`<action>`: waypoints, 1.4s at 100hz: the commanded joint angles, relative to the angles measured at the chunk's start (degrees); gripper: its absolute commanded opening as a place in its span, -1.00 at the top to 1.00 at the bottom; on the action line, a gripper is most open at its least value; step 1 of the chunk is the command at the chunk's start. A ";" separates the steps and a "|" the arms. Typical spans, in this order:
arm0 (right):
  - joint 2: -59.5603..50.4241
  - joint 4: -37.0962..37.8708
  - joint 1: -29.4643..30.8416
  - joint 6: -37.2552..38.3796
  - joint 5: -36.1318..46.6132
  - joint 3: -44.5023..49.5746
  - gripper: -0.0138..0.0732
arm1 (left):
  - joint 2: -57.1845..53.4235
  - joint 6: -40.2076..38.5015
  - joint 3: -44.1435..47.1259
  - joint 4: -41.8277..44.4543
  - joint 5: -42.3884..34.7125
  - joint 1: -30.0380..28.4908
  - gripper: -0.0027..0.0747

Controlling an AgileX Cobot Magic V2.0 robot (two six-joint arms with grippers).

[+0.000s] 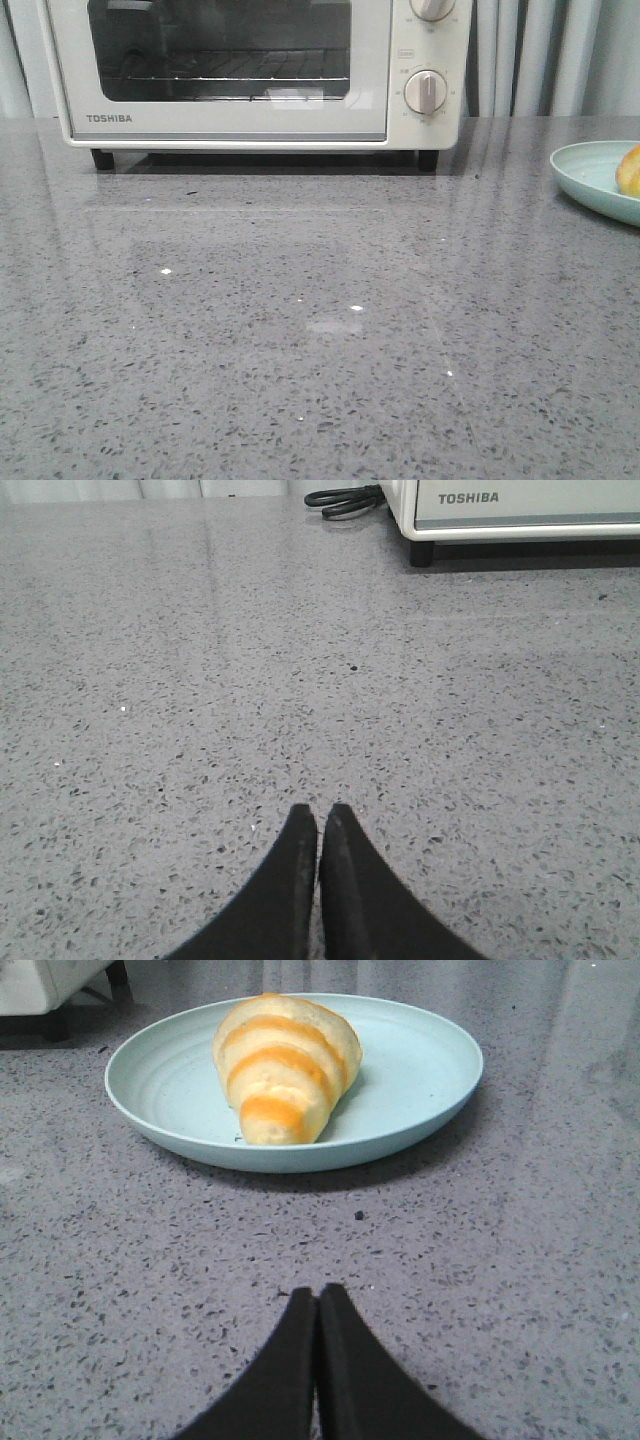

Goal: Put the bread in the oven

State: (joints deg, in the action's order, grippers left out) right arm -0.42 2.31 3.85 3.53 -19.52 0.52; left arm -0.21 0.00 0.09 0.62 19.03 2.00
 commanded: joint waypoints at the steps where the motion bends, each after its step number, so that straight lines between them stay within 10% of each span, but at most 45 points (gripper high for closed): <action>1: -1.21 0.95 0.32 -0.28 1.29 1.51 0.80 | -1.44 0.00 1.24 -0.08 -4.14 -0.11 0.99; 72: -1.21 0.95 0.32 -0.28 1.76 1.51 0.80 | -1.44 0.00 1.24 6.50 -9.14 -0.11 0.99; 96: -1.21 -13.90 0.32 -0.28 16.23 1.51 0.80 | -1.44 0.00 1.24 2.83 -21.07 -0.11 0.99; 140: -1.21 -14.02 0.32 -0.28 40.85 1.51 0.80 | -1.44 0.00 1.24 2.83 -35.14 -0.11 0.99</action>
State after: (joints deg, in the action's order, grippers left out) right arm -0.42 -11.55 3.85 3.41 13.47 0.63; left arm -0.21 0.00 0.09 4.11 -7.88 2.00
